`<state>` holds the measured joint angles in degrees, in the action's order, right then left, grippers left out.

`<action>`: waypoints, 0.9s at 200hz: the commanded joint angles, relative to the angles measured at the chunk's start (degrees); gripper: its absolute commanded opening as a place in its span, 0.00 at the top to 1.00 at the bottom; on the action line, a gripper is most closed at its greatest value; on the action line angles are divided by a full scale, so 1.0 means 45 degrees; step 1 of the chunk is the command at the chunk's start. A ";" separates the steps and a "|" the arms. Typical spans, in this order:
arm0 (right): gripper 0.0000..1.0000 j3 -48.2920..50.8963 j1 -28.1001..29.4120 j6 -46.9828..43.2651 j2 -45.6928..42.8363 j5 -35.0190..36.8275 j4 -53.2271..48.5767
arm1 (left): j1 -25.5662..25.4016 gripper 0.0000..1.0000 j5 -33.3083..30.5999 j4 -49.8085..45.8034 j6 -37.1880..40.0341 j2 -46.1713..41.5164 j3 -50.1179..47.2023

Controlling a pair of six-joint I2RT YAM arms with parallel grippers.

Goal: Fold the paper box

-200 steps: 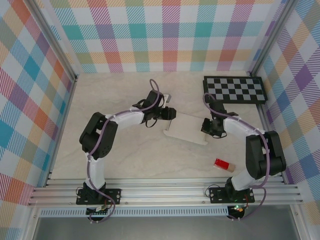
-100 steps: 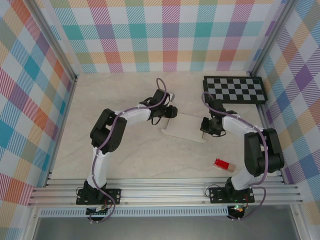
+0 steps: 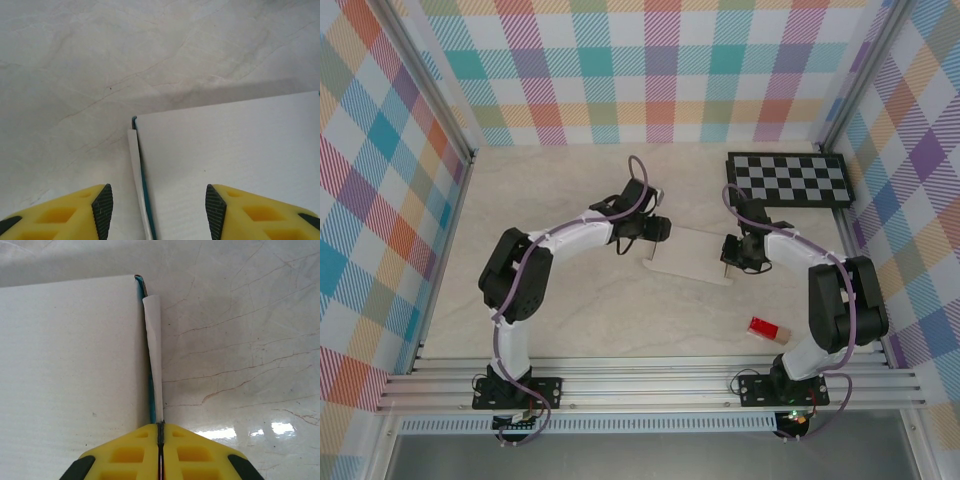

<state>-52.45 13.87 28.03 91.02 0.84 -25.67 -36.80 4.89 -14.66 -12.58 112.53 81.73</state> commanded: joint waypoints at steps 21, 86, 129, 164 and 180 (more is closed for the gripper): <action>0.92 0.0317 0.0102 -0.0077 0.0241 -0.0024 0.0001 | -0.0105 0.51 0.1101 0.0236 -0.0274 0.0697 -0.0563; 0.92 0.0269 0.0275 0.0011 0.0370 0.0018 0.0098 | -0.0670 0.97 0.0997 0.0854 -0.0263 0.1212 -0.1020; 0.92 -0.0080 0.0316 0.0196 0.0660 0.0095 0.0179 | -0.0666 0.91 0.0697 0.0727 -0.0095 0.1613 -0.0823; 0.92 -0.0211 0.0317 0.0079 0.0842 0.0602 0.0133 | -0.0336 0.65 0.1143 0.0684 -0.0252 0.1161 -0.1184; 0.92 -0.0145 0.0317 0.0023 0.0956 0.0701 0.0175 | -0.0101 0.61 0.1479 0.0529 -0.0212 0.0701 -0.1334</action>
<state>-53.54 14.39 28.23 92.12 3.42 -25.74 -37.45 6.42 -9.72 -13.87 116.62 78.06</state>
